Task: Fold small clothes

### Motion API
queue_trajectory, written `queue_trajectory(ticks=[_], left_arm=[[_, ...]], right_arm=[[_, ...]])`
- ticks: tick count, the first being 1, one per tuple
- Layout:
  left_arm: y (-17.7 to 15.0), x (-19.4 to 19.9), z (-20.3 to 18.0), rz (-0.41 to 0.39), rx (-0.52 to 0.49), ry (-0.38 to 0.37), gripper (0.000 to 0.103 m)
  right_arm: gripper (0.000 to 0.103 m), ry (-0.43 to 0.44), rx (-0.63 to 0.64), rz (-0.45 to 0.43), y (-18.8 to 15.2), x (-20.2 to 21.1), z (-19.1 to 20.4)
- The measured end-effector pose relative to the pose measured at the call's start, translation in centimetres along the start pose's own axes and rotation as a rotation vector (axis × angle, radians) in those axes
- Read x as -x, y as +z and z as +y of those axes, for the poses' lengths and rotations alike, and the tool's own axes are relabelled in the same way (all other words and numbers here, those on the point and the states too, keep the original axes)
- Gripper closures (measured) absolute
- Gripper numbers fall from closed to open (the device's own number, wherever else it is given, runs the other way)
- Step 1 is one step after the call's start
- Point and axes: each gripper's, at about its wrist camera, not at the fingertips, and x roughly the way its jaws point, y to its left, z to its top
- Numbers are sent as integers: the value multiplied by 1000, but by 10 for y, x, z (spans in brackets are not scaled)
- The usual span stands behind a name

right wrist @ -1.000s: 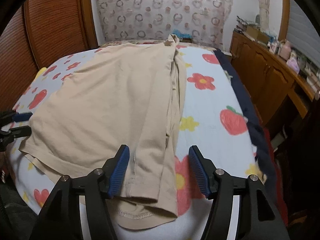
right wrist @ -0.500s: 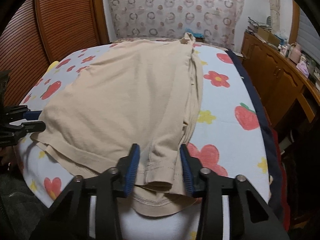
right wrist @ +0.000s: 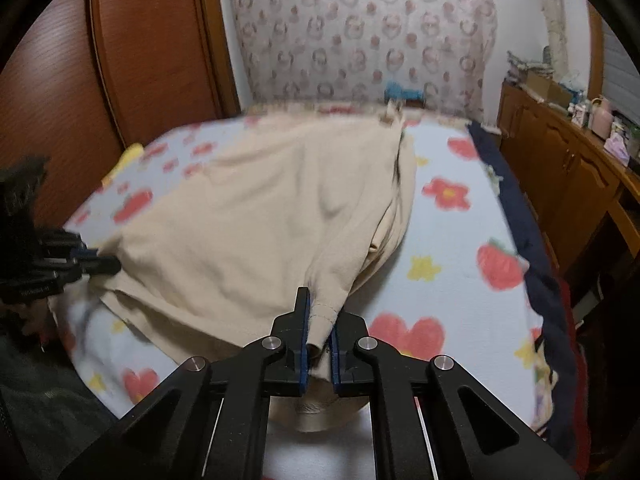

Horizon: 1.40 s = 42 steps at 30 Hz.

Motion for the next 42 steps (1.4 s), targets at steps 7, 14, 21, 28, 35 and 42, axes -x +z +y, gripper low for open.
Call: queue_trajectory(ticks=[7, 14, 21, 28, 35, 42], left_arm=[[14, 15, 10, -60, 45, -14, 98], [40, 9, 28, -83, 78, 5, 98], [76, -12, 60, -92, 82, 40, 98], [109, -21, 82, -132, 109, 52, 98], [143, -42, 99, -120, 82, 113, 98], [162, -63, 124, -112, 112, 131, 98]], right_arm=[[96, 36, -7, -76, 10, 21, -2], [96, 77, -29, -146, 24, 17, -11], [96, 77, -47, -174, 45, -21, -24], [96, 68, -17, -190, 73, -39, -29], [96, 20, 51, -192, 108, -69, -30], [96, 31, 55, -174, 135, -100, -35]])
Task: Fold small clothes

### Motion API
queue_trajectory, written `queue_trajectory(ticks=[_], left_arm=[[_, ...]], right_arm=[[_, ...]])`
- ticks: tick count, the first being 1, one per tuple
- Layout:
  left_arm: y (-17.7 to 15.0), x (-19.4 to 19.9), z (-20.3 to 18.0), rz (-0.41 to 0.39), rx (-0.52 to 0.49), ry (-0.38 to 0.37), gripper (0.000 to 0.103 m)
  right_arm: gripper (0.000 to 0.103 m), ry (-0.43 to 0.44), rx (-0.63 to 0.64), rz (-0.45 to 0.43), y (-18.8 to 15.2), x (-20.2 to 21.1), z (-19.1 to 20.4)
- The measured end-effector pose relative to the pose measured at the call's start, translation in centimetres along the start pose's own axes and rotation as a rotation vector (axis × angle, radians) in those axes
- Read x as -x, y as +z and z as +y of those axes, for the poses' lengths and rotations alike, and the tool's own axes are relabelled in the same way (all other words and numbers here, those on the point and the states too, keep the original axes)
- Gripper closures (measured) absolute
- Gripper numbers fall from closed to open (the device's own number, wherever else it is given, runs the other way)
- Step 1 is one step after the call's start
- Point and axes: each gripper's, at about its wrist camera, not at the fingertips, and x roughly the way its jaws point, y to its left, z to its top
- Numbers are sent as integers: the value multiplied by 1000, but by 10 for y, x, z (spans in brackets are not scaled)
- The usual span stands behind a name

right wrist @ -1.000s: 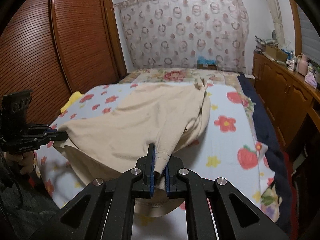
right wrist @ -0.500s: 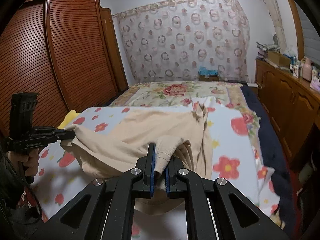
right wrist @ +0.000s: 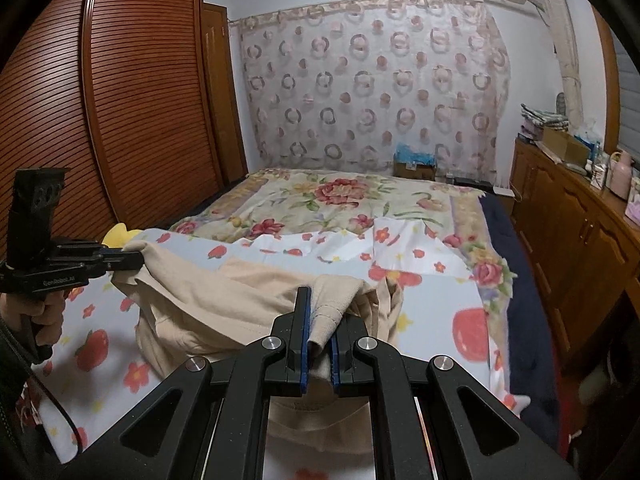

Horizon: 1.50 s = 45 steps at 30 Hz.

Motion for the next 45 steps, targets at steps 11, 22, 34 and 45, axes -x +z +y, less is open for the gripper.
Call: queue_trajectory(ticks=[11, 22, 34, 45], left_arm=[[11, -45, 20, 67, 25, 6, 98], [12, -64, 23, 110, 48, 5, 98], [6, -42, 33, 61, 36, 32, 57], [-20, -52, 36, 153, 8, 19, 23]], right_arm=[[96, -16, 2, 62, 10, -49, -11], [92, 28, -96, 128, 21, -64, -29], [58, 9, -89, 86, 33, -37, -38], [57, -36, -23, 173, 4, -16, -33]])
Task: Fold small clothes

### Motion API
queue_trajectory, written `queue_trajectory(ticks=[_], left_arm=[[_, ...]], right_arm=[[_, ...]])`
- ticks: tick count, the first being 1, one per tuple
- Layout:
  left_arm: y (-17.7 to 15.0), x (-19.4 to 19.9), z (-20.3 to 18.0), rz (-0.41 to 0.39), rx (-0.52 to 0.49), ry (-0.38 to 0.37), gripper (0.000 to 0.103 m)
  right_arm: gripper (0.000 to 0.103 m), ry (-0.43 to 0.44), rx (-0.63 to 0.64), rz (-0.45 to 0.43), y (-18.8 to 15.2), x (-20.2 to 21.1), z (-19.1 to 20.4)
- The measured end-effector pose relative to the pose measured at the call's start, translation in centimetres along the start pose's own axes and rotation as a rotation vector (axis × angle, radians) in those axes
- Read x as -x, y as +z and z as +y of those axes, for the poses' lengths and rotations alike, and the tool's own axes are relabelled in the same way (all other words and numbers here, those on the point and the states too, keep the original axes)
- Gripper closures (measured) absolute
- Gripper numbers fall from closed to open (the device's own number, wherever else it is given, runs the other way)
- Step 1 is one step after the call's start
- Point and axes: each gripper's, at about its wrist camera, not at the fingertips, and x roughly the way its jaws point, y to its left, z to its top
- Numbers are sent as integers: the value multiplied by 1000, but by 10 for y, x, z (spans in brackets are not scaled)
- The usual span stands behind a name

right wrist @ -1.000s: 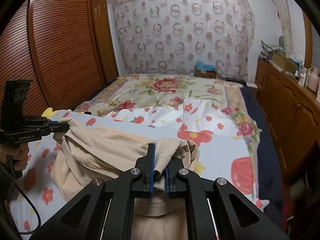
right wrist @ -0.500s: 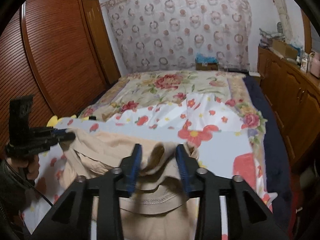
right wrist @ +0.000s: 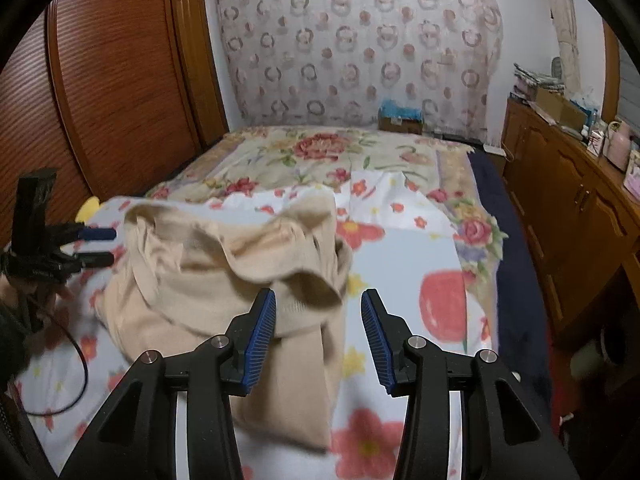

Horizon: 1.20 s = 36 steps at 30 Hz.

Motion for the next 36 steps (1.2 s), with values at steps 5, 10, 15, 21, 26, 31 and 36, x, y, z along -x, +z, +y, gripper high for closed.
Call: queue_trajectory(ticks=[5, 10, 15, 21, 26, 31, 36], left_arm=[[6, -8, -5, 17, -22, 5, 23], [17, -21, -5, 30, -57, 23, 23], [30, -24, -1, -24, -57, 51, 23], [40, -27, 8, -54, -25, 37, 24], [43, -32, 8, -45, -24, 16, 46], [48, -24, 15, -71, 18, 37, 47], [52, -5, 22, -122, 64, 18, 31]], right_arm=[[56, -13, 30, 32, -7, 4, 4], [56, -37, 74, 57, -2, 0, 5], [56, -30, 124, 37, 9, -13, 5], [58, 16, 143, -7, 21, -20, 5], [96, 81, 138, -30, 25, -21, -1], [99, 80, 17, -52, 31, -25, -23], [99, 16, -42, -27, 31, -35, -35]])
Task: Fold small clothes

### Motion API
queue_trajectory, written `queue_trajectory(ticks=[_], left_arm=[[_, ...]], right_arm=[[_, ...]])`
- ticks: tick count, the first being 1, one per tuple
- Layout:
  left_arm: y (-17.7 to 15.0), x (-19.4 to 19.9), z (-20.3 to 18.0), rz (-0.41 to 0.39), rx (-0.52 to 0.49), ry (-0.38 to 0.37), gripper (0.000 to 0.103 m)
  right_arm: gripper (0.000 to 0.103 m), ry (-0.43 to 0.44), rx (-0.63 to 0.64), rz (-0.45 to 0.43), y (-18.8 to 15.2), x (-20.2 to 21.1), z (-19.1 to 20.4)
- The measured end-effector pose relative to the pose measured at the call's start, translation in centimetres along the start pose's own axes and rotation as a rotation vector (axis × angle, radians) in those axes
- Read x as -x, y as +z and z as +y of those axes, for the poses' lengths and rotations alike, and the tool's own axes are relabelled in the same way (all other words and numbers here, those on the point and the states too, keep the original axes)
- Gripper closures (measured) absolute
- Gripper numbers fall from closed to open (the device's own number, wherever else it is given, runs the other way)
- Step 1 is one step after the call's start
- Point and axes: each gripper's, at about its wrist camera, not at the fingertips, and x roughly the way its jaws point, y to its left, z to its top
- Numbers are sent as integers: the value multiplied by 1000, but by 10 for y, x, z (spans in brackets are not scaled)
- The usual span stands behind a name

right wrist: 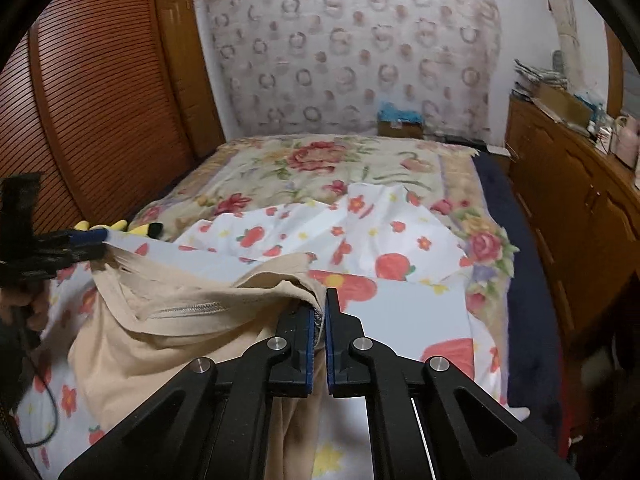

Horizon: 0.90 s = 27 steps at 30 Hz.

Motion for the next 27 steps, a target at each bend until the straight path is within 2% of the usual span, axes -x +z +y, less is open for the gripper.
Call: queue_trajectory(ticks=[3, 6, 13, 18, 23, 25, 27], left_arm=[[1, 8, 0, -21, -8, 0, 27], [-2, 9, -1, -10, -16, -4, 27], [-18, -20, -8, 98, -61, 1, 27], [-9, -41, -12, 117, -92, 23, 27], [6, -54, 0, 98, -68, 59, 27], [10, -61, 9, 106, -47, 111, 27], [11, -65, 17, 111, -38, 152, 28]], right_arm=[[100, -62, -26, -2, 0, -1, -4], [99, -99, -94, 5, 2, -3, -10], [99, -147, -97, 44, 9, -9, 9], [99, -135, -74, 31, 21, -6, 14], [99, -93, -60, -8, 22, -1, 8], [88, -121, -65, -10, 24, -1, 5], [67, -168, -83, -9, 24, -1, 0]])
